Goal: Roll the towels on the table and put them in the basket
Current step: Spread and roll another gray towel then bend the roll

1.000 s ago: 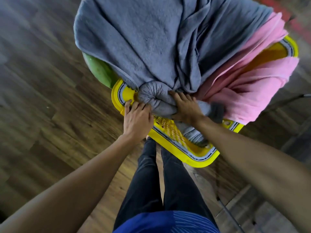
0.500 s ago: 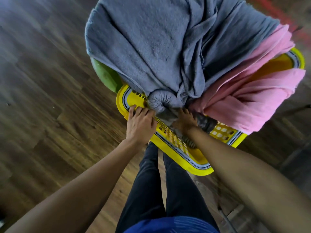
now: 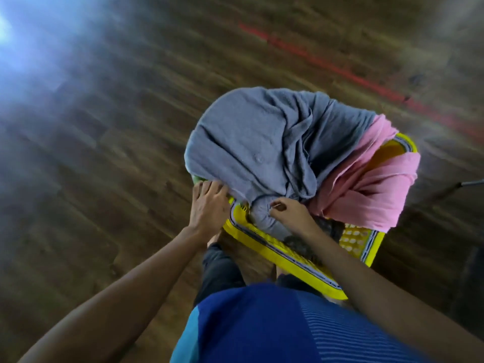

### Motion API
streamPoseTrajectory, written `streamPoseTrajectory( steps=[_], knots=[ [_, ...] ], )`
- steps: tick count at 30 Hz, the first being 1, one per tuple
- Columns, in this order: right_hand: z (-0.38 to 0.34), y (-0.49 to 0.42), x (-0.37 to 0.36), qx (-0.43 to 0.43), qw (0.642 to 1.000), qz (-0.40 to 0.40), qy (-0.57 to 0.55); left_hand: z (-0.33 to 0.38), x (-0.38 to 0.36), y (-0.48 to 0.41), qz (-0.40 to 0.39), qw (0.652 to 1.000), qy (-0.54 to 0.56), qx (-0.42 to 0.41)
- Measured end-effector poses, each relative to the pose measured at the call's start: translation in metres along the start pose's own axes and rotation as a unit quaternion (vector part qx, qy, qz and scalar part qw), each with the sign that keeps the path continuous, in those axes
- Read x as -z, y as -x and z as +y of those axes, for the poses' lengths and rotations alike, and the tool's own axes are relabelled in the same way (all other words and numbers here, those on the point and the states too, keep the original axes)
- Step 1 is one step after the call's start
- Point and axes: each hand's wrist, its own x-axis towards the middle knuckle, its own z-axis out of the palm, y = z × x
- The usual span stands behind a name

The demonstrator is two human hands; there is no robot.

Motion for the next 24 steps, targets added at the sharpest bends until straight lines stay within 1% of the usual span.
streamPoseTrajectory(
  steps=[1, 3, 5, 7, 10, 13, 17, 18, 20, 22, 24],
  knots=[
    [-0.014, -0.002, -0.005, 0.001, 1.000, 0.008, 0.000, -0.013, 0.005, -0.009, -0.013, 0.999, -0.025, -0.025],
    [-0.040, -0.005, -0.018, -0.008, 1.000, 0.023, -0.008, -0.035, 0.013, -0.028, -0.066, 0.992, -0.080, -0.078],
    [-0.063, -0.005, -0.036, -0.028, 0.998, 0.043, -0.022, -0.050, 0.018, -0.042, -0.136, 0.975, -0.123, -0.123],
    [-0.082, -0.003, -0.056, -0.050, 0.995, 0.067, -0.046, -0.058, 0.024, -0.052, -0.189, 0.958, -0.146, -0.158],
    [-0.101, 0.004, -0.082, -0.096, 0.988, 0.090, -0.081, -0.068, 0.031, -0.062, -0.215, 0.939, -0.147, -0.224],
    [-0.112, 0.005, -0.098, -0.115, 0.982, 0.112, -0.096, -0.074, 0.035, -0.068, -0.207, 0.939, -0.100, -0.257],
    [-0.118, -0.002, -0.108, -0.107, 0.966, 0.223, -0.073, -0.079, 0.031, -0.072, -0.176, 0.940, -0.021, -0.292],
    [-0.119, -0.006, -0.110, -0.101, 0.964, 0.239, -0.066, -0.080, 0.032, -0.074, -0.168, 0.939, 0.001, -0.299],
    [-0.122, -0.013, -0.114, -0.096, 0.963, 0.244, -0.061, -0.083, 0.035, -0.076, -0.158, 0.936, 0.054, -0.309],
    [-0.124, -0.019, -0.116, -0.109, 0.963, 0.238, -0.060, -0.084, 0.042, -0.078, -0.175, 0.926, 0.108, -0.317],
    [-0.124, -0.023, -0.118, -0.102, 0.963, 0.246, -0.044, -0.086, 0.049, -0.080, -0.187, 0.915, 0.157, -0.321]
  ],
)
